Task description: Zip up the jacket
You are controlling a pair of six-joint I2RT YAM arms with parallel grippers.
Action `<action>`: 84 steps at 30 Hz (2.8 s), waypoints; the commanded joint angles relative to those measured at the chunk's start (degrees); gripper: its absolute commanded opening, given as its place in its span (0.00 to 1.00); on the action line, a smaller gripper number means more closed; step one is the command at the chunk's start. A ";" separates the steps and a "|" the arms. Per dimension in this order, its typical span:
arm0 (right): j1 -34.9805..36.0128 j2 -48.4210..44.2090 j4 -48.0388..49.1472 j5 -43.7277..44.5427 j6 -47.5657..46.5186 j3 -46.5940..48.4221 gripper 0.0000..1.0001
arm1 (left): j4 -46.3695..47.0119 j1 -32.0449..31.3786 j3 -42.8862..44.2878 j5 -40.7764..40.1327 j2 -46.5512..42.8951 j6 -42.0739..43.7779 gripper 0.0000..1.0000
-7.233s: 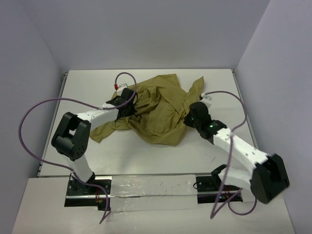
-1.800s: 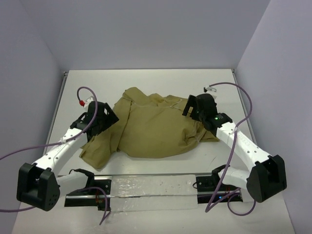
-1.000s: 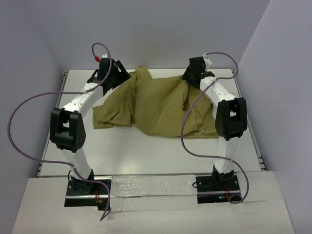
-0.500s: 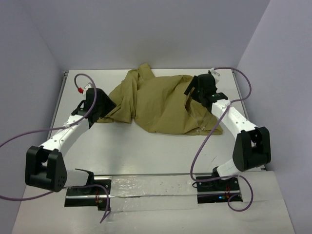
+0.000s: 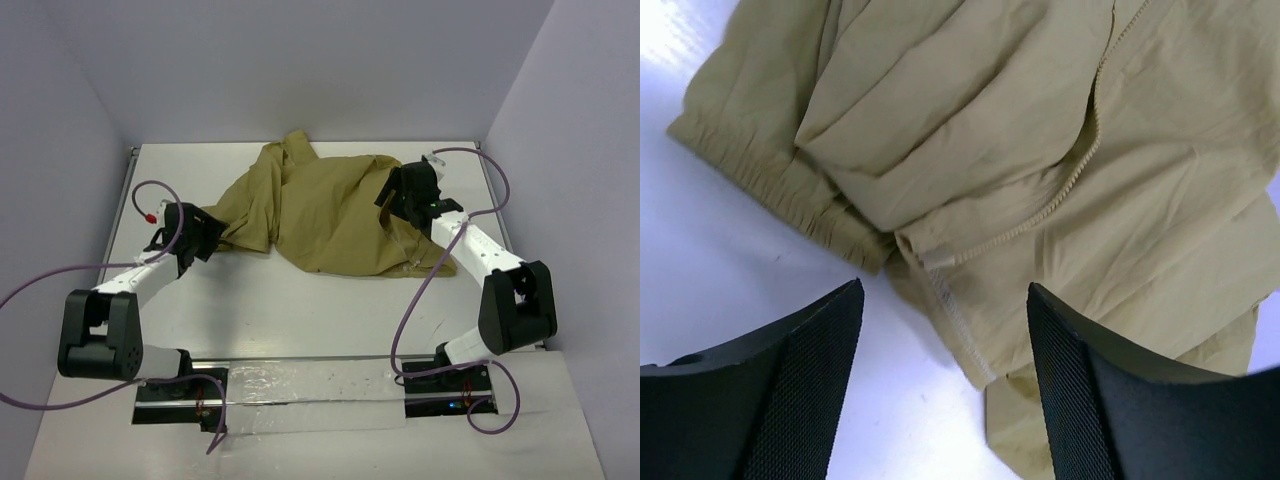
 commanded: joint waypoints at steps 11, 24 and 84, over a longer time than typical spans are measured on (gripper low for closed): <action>0.38 -2.42 -0.51 2.32 -1.57 1.12 0.87 | 11.17 0.89 1.95 4.83 7.49 -2.30 0.65; 0.38 -5.10 -2.31 4.25 -2.57 1.22 0.87 | 12.97 -1.12 2.91 4.60 -0.93 4.43 0.01; 16.42 13.54 1.05 -0.13 -6.59 0.95 0.61 | -1.05 -19.81 2.26 -3.17 -13.41 1.26 0.88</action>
